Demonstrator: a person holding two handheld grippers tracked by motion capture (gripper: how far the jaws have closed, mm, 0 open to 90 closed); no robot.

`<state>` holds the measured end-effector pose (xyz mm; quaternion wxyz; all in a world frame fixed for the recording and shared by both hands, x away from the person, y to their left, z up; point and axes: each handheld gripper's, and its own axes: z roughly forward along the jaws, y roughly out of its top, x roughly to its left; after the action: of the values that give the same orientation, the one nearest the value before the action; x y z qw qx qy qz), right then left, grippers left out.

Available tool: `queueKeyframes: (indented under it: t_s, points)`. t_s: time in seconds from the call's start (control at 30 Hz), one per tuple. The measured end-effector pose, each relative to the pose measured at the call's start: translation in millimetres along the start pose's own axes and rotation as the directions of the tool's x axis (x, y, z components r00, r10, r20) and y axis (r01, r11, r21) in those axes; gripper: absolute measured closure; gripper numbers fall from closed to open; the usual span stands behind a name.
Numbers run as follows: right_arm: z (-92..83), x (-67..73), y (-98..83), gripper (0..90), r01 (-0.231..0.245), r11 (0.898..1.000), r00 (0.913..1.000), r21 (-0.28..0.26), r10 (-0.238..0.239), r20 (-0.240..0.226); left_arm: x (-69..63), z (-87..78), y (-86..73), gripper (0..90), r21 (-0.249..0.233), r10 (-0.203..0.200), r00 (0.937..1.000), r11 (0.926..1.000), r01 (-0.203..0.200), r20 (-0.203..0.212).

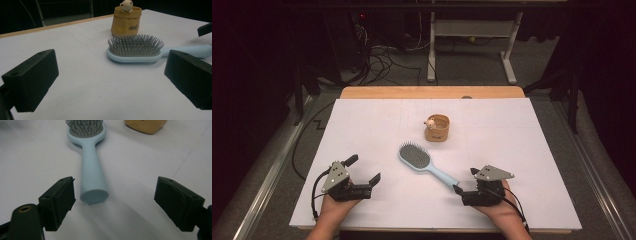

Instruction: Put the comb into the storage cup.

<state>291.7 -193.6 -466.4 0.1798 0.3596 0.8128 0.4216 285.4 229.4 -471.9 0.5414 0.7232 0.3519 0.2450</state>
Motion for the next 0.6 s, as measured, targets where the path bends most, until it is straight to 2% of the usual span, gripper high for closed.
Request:
queueKeyframes:
  t_s: [0.2, 0.23, 0.27, 0.33, 0.6]
  points:
    - [15.7, 6.5, 9.1, 32.3, 0.011, 1.000, 0.9992, 0.020, -0.010, -0.039, -0.1, 0.5, -0.1, 0.0, -0.002, -0.002, 1.0000, 1.0000, 0.002, 0.004]
    - [15.7, 6.5, 9.1, 32.3, 0.011, 1.000, 0.9992, 0.020, -0.010, -0.039, -0.2, 0.6, -0.1, 0.0, -0.001, -0.001, 1.0000, 1.0000, 0.001, 0.005]
    - [21.7, 6.7, 12.2, 38.0, 0.016, 0.999, 0.9987, 0.039, -0.014, -0.049, -0.2, 0.6, -0.1, 0.0, -0.002, 0.000, 1.0000, 1.0000, 0.000, 0.005]
    - [27.6, 7.0, 15.7, 41.3, 0.026, 0.998, 0.9972, 0.054, -0.023, -0.072, -0.2, 0.5, -0.1, 0.0, -0.002, 0.000, 1.0000, 1.0000, 0.000, 0.004]
    - [40.3, 12.1, 21.4, 53.0, 0.063, 0.992, 0.9961, 0.110, -0.056, -0.068, 0.3, 0.3, -0.2, 0.0, -0.002, 0.002, 1.0000, 1.0000, -0.002, 0.000]
